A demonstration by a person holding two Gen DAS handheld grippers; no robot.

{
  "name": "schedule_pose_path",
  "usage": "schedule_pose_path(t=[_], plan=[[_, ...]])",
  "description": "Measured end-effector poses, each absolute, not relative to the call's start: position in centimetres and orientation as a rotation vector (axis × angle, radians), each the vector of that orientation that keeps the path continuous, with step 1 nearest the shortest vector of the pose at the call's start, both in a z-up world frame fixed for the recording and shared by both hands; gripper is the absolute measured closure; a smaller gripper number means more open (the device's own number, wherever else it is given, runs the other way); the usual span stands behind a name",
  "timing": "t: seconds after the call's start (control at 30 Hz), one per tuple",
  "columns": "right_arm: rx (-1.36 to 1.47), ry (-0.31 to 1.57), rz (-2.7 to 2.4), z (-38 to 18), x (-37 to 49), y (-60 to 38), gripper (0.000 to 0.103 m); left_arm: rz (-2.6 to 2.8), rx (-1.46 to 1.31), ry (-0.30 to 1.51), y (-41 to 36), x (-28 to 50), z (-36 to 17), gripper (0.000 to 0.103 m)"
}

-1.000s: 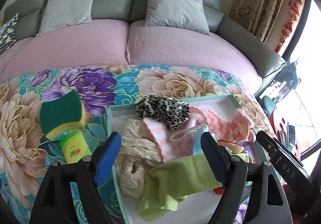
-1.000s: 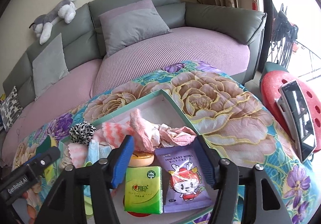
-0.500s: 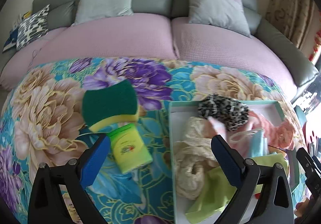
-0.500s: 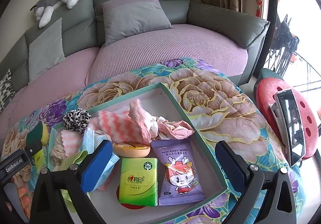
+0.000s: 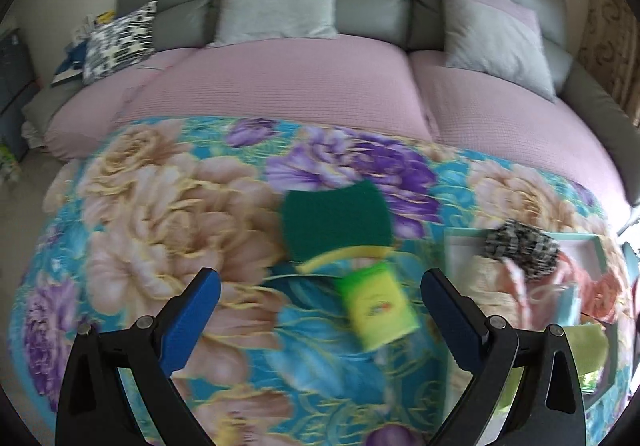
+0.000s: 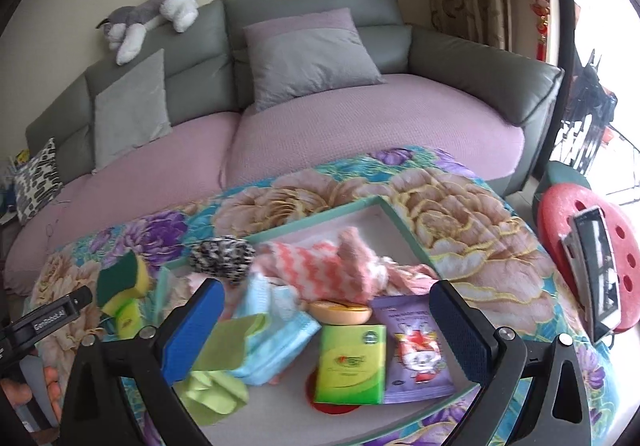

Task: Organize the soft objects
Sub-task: 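Move both tools back toward the sponge and tissue pack on the bed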

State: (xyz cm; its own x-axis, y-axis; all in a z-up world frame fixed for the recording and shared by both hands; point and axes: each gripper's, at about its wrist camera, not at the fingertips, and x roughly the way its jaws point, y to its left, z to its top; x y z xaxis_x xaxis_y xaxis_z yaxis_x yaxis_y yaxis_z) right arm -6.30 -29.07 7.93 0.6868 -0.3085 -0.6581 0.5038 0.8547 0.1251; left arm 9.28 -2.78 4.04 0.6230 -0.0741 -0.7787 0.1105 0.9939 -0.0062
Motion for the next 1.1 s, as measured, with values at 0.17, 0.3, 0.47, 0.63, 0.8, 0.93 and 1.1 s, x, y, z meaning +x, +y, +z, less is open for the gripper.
schedule_pose_path(t=[0.17,0.3,0.47,0.63,0.8,0.93,1.1], plan=[[0.270,0.686,-0.377,8.1,-4.5,-25.7,0.000,-0.011,0.023,0.889,0.4,9.5,4.6,0.003],[0.228,0.676,-0.288,8.5,-3.4,-22.3,0.000,0.045,0.017,0.894,2.6,9.4,4.9,0.003],[0.197,0.684,-0.183,8.3,-2.0,-18.4,0.000,0.104,-0.013,0.904,5.7,9.2,4.8,0.003],[0.161,0.676,-0.086,7.8,-0.8,-15.2,0.000,0.145,-0.049,0.929,8.5,9.3,4.1,0.003],[0.173,0.698,-0.040,6.6,0.7,-13.8,0.000,0.155,-0.092,0.936,10.3,9.5,3.6,0.003],[0.160,0.725,-0.027,5.0,1.9,-13.0,0.000,0.124,-0.120,0.970,10.2,10.3,2.3,0.003],[0.172,0.779,0.009,2.6,3.7,-12.5,0.000,0.073,-0.119,1.008,8.8,11.6,0.6,0.003]])
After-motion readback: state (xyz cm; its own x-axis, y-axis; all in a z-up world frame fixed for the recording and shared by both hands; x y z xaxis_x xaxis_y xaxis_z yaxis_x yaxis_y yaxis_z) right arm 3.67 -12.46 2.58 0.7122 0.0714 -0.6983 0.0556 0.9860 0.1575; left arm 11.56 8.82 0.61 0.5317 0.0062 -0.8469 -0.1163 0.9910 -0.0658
